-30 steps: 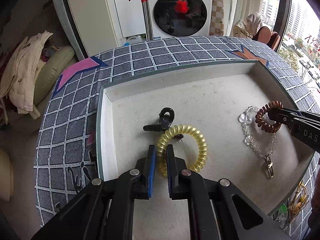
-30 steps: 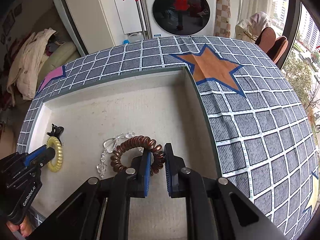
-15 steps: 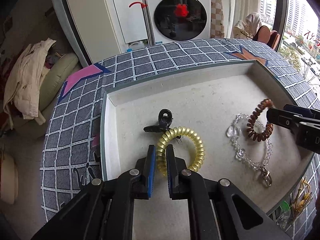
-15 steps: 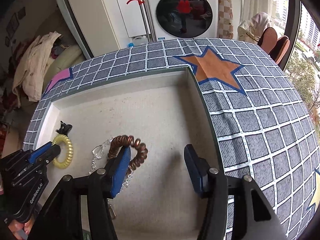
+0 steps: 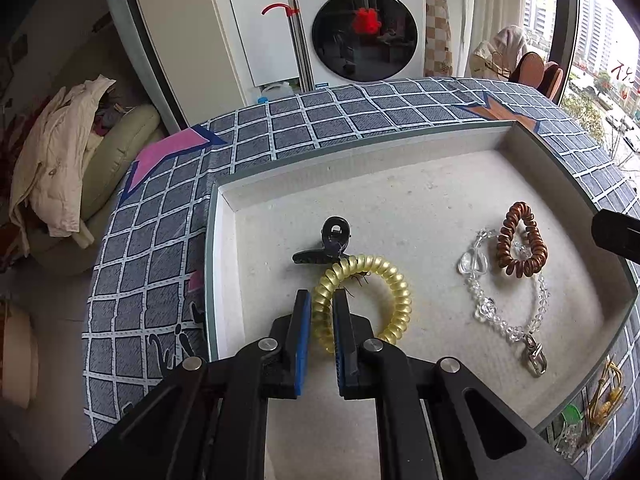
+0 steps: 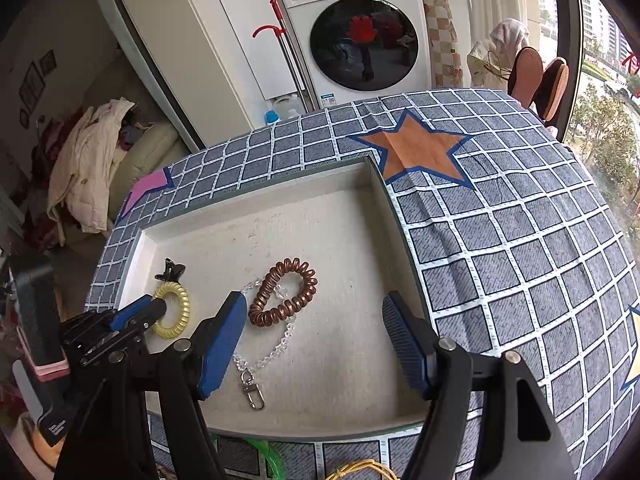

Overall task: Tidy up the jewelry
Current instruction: 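Carry both coil hair ties into the tray and open both tools to release, then withdraw both tools from the tray toward the remaining hair ties, then grasp the orange coil hair tie with the right tool while the left tool grasps the silver barrette, then carry the orange coil and silver barrette over the tray with both tools, then lower both items into the tray and open both tools, then withdraw both tools from the tray toward the braided and yellow ties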

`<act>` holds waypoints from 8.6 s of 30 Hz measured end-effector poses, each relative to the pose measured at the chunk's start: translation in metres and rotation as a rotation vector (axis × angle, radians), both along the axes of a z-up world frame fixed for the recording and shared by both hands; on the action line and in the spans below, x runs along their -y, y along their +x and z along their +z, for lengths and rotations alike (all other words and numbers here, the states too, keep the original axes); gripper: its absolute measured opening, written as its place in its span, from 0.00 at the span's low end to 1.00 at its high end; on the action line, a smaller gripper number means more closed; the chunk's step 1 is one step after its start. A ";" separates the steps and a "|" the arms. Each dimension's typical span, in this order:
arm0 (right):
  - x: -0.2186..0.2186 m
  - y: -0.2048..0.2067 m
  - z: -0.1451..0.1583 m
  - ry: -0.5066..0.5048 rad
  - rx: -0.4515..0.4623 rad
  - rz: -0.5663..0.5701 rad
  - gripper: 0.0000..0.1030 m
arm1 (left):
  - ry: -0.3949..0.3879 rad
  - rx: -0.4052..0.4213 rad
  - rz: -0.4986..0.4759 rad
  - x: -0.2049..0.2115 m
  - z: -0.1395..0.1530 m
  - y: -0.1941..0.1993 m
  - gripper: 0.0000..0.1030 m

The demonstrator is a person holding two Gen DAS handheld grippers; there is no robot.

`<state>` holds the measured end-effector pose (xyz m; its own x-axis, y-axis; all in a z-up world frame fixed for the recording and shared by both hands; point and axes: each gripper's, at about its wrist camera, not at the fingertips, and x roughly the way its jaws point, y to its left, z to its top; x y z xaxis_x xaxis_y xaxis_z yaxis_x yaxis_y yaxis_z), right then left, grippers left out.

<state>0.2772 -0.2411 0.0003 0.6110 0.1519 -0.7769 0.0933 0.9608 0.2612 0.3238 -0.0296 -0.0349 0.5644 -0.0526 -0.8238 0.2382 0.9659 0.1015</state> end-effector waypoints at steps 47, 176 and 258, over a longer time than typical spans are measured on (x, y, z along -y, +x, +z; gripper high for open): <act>-0.004 -0.139 -0.008 0.099 -0.013 0.061 0.86 | -0.209 -0.061 0.134 -0.073 0.002 -0.158 1.00; -0.042 -0.183 -0.007 -0.039 0.018 0.174 0.13 | -0.548 -0.053 0.162 -0.086 0.037 -0.168 0.31; -0.009 -0.047 0.021 -0.064 0.069 0.066 0.59 | -0.177 0.144 0.097 -0.040 0.063 -0.060 1.00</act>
